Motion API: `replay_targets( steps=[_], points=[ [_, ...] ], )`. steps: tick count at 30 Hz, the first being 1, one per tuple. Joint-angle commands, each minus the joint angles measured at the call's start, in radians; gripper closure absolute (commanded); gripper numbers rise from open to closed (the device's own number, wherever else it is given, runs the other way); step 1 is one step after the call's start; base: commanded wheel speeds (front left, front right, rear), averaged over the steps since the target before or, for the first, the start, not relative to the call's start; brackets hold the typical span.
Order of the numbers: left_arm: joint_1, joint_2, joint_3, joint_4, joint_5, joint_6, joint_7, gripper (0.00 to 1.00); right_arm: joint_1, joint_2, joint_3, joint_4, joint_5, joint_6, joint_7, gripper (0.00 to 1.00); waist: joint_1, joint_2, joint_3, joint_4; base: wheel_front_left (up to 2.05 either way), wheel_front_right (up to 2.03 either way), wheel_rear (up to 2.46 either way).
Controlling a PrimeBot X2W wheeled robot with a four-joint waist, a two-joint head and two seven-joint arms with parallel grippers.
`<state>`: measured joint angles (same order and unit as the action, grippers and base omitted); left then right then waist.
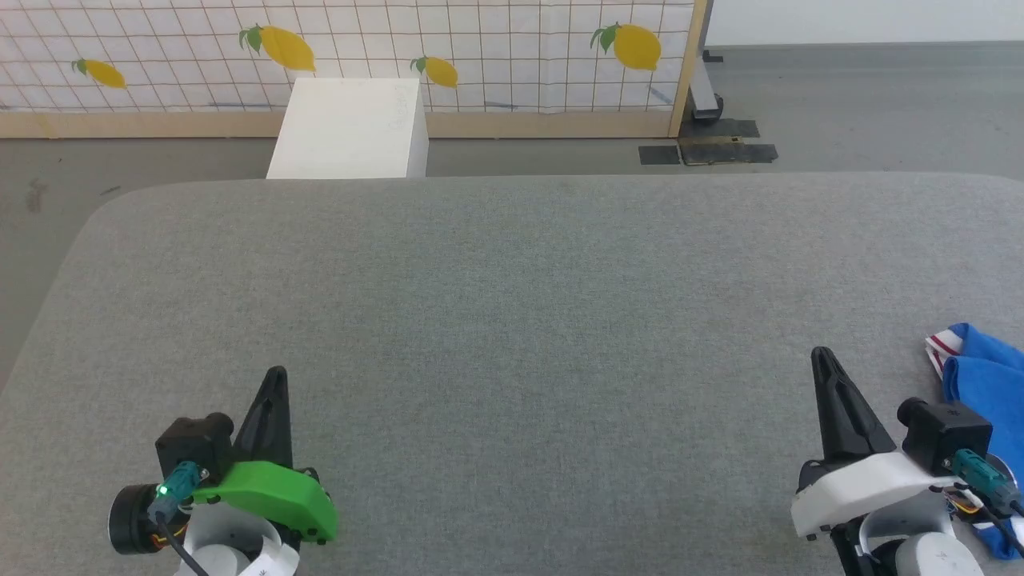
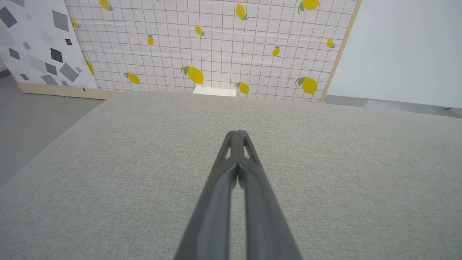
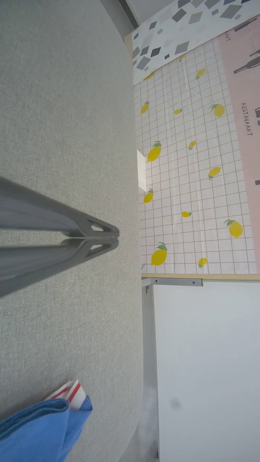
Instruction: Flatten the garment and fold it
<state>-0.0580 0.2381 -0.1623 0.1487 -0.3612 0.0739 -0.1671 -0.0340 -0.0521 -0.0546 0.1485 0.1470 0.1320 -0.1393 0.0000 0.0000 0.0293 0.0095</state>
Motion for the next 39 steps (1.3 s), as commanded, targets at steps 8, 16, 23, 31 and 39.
replay_targets(
  steps=[8,16,23,31,39],
  points=[
    [0.015,-0.023,0.019,-0.018,0.041,-0.011,0.02,1.0,0.01,0.001,0.007,-0.02,-0.02,0.0,0.017,1.0,0.0,0.0,-0.003,-0.001,0.0,0.0,0.0],
    [0.019,-0.038,0.032,-0.03,0.07,-0.017,0.033,1.0,0.012,0.001,0.012,-0.031,-0.031,0.0,0.028,1.0,0.0,0.0,-0.005,-0.002,0.0,0.0,0.0],
    [0.022,-0.051,0.043,-0.04,0.095,-0.022,0.045,1.0,0.014,0.001,0.015,-0.041,-0.041,-0.001,0.037,1.0,0.0,0.0,-0.007,-0.002,0.0,0.0,0.0],
    [0.027,-0.07,0.06,-0.055,0.131,-0.029,0.061,1.0,0.017,0.001,0.021,-0.056,-0.056,-0.001,0.051,1.0,0.0,0.0,-0.01,-0.003,0.0,0.0,0.0],
    [0.031,-0.084,0.072,-0.067,0.16,-0.035,0.075,1.0,0.019,0.001,0.025,-0.068,-0.067,-0.001,0.062,1.0,0.0,0.0,-0.013,-0.004,0.0,0.0,0.0]
  ],
)
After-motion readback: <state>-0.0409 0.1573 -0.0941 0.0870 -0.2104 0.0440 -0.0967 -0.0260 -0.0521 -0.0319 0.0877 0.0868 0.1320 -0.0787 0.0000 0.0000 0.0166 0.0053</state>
